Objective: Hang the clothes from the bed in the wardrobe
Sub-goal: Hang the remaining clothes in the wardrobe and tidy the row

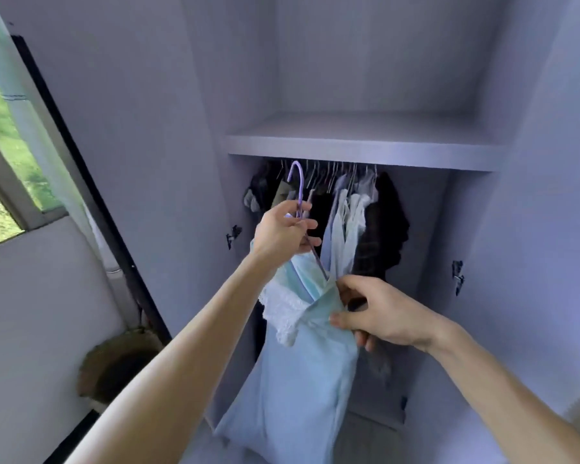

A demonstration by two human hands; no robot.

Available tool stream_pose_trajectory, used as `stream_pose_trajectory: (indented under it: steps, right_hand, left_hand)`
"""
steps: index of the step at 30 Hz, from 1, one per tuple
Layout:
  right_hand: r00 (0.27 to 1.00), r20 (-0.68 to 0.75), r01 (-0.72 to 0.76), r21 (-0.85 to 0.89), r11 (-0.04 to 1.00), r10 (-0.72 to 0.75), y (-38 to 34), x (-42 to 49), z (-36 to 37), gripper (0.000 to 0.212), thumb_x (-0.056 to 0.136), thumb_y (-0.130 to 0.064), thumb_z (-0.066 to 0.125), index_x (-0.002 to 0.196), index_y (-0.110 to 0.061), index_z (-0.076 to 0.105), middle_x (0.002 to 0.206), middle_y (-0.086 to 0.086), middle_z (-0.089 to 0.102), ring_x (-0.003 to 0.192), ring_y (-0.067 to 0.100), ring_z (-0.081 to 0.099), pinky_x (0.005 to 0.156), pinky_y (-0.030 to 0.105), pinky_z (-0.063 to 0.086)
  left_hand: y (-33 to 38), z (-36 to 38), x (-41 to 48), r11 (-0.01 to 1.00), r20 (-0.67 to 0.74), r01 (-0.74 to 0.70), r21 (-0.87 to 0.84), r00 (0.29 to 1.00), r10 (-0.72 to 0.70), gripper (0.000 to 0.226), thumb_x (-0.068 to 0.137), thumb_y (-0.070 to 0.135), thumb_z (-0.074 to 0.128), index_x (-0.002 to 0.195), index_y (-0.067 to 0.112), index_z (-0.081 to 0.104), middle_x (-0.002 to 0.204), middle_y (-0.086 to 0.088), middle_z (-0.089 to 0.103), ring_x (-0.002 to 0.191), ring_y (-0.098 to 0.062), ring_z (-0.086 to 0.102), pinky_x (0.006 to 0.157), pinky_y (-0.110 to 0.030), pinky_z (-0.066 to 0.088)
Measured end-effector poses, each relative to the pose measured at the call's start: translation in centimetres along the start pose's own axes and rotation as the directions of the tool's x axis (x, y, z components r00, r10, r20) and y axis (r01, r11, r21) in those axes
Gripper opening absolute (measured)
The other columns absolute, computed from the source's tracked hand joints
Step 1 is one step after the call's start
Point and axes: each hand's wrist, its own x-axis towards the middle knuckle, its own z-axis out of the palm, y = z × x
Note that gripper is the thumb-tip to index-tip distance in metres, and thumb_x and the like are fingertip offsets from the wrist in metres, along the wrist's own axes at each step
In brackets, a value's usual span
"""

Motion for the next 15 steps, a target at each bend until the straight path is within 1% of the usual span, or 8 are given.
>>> stream_pose_trajectory:
  steps: [2, 3, 5, 6, 8, 10, 13, 15]
  right_hand:
    - [0.999, -0.038, -0.008, 0.04, 0.999, 0.009, 0.7, 0.1, -1.1, 0.016, 0.092, -0.016, 0.071, 0.105, -0.014, 0.061, 0.097, -0.003, 0.065, 0.058, 0.015, 0.061, 0.049, 0.024, 0.049]
    - [0.998, -0.056, -0.009, 0.039, 0.999, 0.011, 1.0, 0.2, -1.7, 0.015, 0.092, -0.015, 0.07, 0.105, -0.013, 0.062, 0.096, -0.002, 0.065, 0.057, 0.014, 0.06, 0.048, 0.023, 0.049]
    - [0.996, -0.08, -0.026, 0.02, 0.999, 0.027, 2.1, 0.4, -2.9, 0.013, 0.093, -0.015, 0.069, 0.104, -0.013, 0.062, 0.096, 0.001, 0.066, 0.056, 0.013, 0.058, 0.049, 0.023, 0.048]
    - [0.996, -0.084, -0.041, 0.011, 0.999, 0.042, 2.7, 0.4, -3.4, 0.013, 0.093, -0.015, 0.068, 0.104, -0.012, 0.062, 0.097, 0.005, 0.066, 0.056, 0.013, 0.058, 0.049, 0.024, 0.048]
    - [0.992, -0.103, -0.071, 0.007, 0.997, 0.071, 3.9, 0.6, -4.2, 0.014, 0.094, -0.014, 0.067, 0.106, -0.01, 0.062, 0.099, 0.01, 0.066, 0.055, 0.012, 0.057, 0.049, 0.026, 0.048]
    - [0.985, -0.134, -0.106, 0.037, 0.994, 0.11, 4.8, 0.6, -4.5, 0.013, 0.094, -0.013, 0.067, 0.106, -0.009, 0.062, 0.098, 0.008, 0.065, 0.054, 0.012, 0.056, 0.049, 0.025, 0.048]
    - [0.97, -0.183, -0.147, 0.097, 0.984, 0.163, 5.9, 0.7, -4.4, 0.011, 0.094, -0.012, 0.066, 0.103, -0.01, 0.061, 0.1, 0.009, 0.065, 0.054, 0.013, 0.056, 0.051, 0.024, 0.047]
    - [0.952, -0.229, -0.178, 0.126, 0.976, 0.204, 6.8, 0.6, -4.2, 0.01, 0.094, -0.012, 0.066, 0.103, -0.009, 0.061, 0.102, 0.012, 0.065, 0.055, 0.012, 0.057, 0.051, 0.023, 0.047]
  left_hand:
    - [-0.7, 1.1, 1.6, 0.988, 0.053, -0.027, 0.152, 0.998, 0.02, 0.033, 0.097, 0.02, 0.057, 0.129, 0.031, 0.057, 0.11, -0.001, 0.073, 0.088, -0.021, 0.073, 0.081, -0.037, 0.058]
    - [-1.2, 1.6, 2.0, 0.978, 0.067, -0.037, 0.207, 0.997, 0.024, 0.038, 0.096, 0.031, 0.059, 0.134, 0.035, 0.053, 0.112, 0.004, 0.072, 0.093, -0.018, 0.07, 0.081, -0.036, 0.055]
    - [-3.0, 2.6, 2.5, 0.962, 0.101, -0.049, 0.268, 0.995, 0.022, 0.051, 0.095, 0.046, 0.058, 0.143, 0.037, 0.043, 0.124, 0.008, 0.064, 0.108, -0.013, 0.061, 0.082, -0.025, 0.048]
    - [-4.2, 3.2, 2.6, 0.961, 0.121, -0.045, 0.271, 0.993, 0.012, 0.057, 0.095, 0.05, 0.057, 0.147, 0.036, 0.039, 0.131, 0.007, 0.059, 0.117, -0.013, 0.057, 0.087, -0.024, 0.046]
    - [-6.4, 4.3, 2.8, 0.961, 0.163, -0.049, 0.274, 0.987, 0.003, 0.064, 0.094, 0.053, 0.057, 0.151, 0.034, 0.034, 0.144, 0.003, 0.049, 0.131, -0.017, 0.049, 0.099, -0.027, 0.041]
    - [-7.7, 5.0, 3.7, 0.933, 0.206, -0.067, 0.352, 0.979, -0.007, 0.067, 0.095, 0.053, 0.055, 0.153, 0.032, 0.03, 0.152, 0.001, 0.041, 0.139, -0.018, 0.04, 0.104, -0.029, 0.036]
    - [-7.9, 5.1, 5.7, 0.831, 0.249, -0.163, 0.532, 0.968, 0.031, 0.067, 0.097, 0.052, 0.051, 0.155, 0.029, 0.026, 0.158, -0.001, 0.031, 0.146, -0.022, 0.028, 0.116, -0.038, 0.029]
    - [-7.8, 4.7, 7.3, 0.751, 0.278, -0.253, 0.61, 0.956, 0.096, 0.068, 0.098, 0.049, 0.05, 0.156, 0.026, 0.025, 0.161, -0.003, 0.025, 0.149, -0.027, 0.018, 0.12, -0.042, 0.022]
